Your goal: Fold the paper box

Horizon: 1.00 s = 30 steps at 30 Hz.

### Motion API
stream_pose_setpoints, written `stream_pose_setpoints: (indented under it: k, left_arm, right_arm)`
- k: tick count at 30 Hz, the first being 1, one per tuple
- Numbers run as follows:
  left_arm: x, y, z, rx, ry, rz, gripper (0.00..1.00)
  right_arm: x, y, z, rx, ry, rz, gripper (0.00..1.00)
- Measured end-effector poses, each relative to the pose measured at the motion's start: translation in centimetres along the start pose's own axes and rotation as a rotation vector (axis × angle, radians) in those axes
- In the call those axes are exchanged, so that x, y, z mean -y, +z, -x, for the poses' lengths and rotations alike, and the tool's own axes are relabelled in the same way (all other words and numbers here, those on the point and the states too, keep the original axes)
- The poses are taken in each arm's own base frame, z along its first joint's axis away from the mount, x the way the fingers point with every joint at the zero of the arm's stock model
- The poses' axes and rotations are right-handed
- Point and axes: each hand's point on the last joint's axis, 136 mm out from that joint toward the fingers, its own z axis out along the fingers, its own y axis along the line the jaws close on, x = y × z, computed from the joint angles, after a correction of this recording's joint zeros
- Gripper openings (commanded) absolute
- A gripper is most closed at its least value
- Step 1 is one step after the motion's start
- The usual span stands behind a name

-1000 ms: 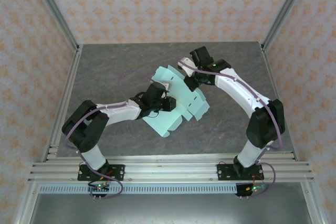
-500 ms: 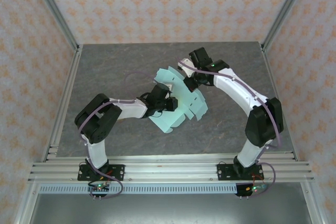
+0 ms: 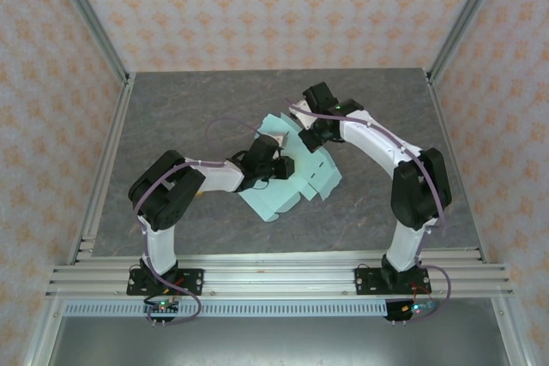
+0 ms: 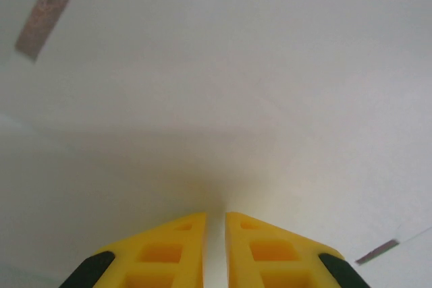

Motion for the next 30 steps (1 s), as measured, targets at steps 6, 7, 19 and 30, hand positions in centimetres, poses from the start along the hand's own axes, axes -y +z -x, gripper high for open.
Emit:
stream_pose_setpoints:
  k: [6,7,19,30]
  left_arm:
    - [-0.5,0.7,-0.5,-0.013,-0.001,0.010,0.11]
    - [-0.6,0.7,-0.7,-0.015,-0.001,0.011,0.11]
    - [-1.1,-0.3,-1.5,-0.003,0.001,0.007,0.13]
    - [-1.9,-0.8,-2.1,-0.007,-0.002,0.033,0.16]
  right_arm:
    - [0.0,0.5,-0.2,-0.014,0.000,-0.002,0.00]
    - [0.0,0.5,-0.2,-0.014,0.000,-0.002,0.00]
    - [0.0,0.7,-0.3,-0.030,-0.003,0.002,0.00]
    - [0.3,0.4,0.5,-0.013,-0.004,-0.007,0.00]
